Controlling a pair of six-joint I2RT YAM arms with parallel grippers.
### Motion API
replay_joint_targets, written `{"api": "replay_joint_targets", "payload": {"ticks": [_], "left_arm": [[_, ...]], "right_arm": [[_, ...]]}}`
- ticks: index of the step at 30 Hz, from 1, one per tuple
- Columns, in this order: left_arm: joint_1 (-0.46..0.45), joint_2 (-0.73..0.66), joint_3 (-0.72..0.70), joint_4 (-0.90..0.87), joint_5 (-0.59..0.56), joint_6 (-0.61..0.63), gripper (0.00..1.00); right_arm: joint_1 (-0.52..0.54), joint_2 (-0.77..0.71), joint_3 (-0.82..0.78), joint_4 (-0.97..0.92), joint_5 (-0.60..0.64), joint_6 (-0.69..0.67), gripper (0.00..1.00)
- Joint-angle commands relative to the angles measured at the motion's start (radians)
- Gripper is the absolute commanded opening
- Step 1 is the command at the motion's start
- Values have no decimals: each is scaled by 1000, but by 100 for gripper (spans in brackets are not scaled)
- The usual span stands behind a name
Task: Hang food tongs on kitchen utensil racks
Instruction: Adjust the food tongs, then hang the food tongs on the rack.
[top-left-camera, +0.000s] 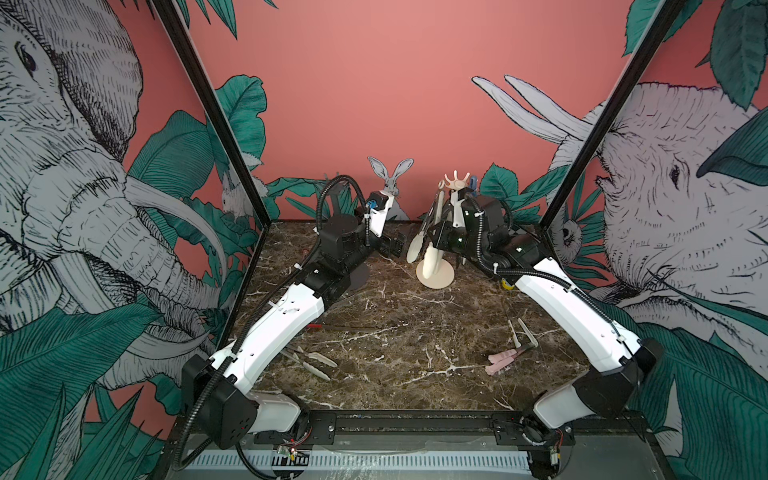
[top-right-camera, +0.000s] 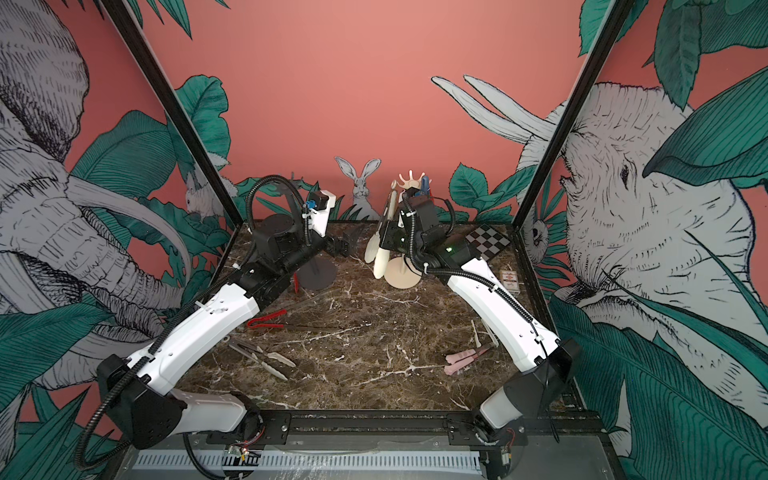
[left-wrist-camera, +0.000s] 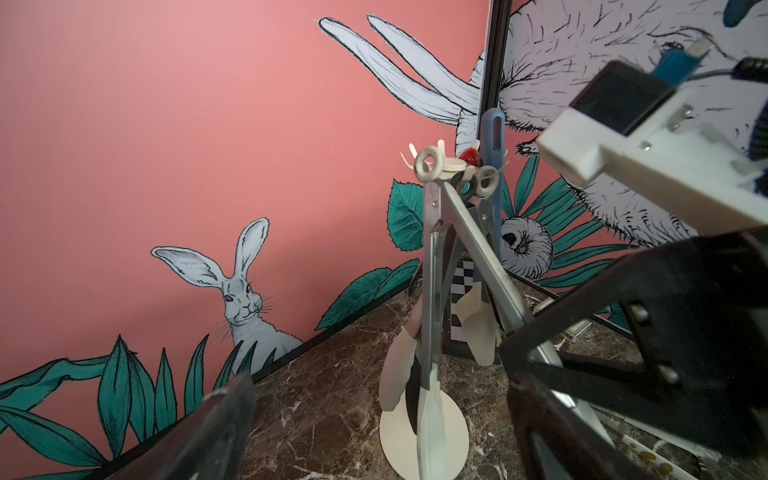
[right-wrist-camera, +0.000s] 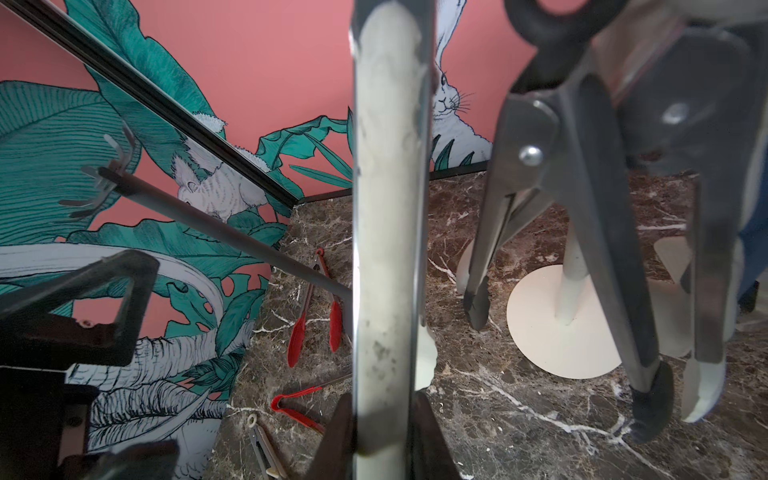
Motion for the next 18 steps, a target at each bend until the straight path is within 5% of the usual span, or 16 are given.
{"api": "replay_joint_targets", "payload": {"ticks": [1, 18], "left_arm": [[8, -31, -13, 28, 32, -18, 97], [46, -50, -49, 38, 68, -38, 97]], "right_arm": [[6, 2, 48, 10, 48, 35, 0], [4, 16, 73, 19, 88, 90, 0]]}}
